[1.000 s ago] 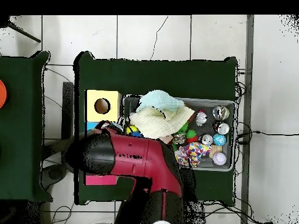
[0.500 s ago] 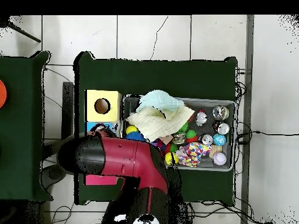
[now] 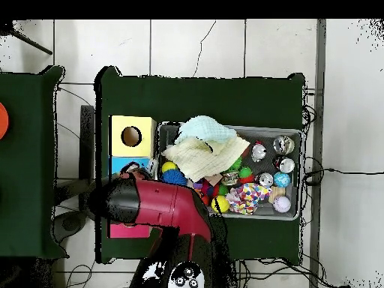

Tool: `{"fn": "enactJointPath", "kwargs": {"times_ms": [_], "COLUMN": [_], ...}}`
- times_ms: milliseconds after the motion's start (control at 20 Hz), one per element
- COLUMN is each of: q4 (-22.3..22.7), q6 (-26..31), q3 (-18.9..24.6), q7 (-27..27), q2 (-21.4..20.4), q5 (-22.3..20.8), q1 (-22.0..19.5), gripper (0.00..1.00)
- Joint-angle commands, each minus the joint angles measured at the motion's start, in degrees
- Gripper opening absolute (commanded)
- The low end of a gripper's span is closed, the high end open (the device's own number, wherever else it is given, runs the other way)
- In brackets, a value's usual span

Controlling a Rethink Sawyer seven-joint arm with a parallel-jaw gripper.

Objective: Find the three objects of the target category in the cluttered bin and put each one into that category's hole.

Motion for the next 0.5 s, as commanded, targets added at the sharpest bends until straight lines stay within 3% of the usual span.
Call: {"fn": "enactJointPath", "kwargs": {"times_ms": [50, 500], "q4": [5.8, 2.5], "q6": [-0.6, 7.4], "q3": [1.6, -3.3], "q7": [13.8, 18.1], "q2": [4.4, 3.7], "q5": [3.4, 4.9], "q1": [0.4, 5.9], "gripper": [0.00, 0.00]}}
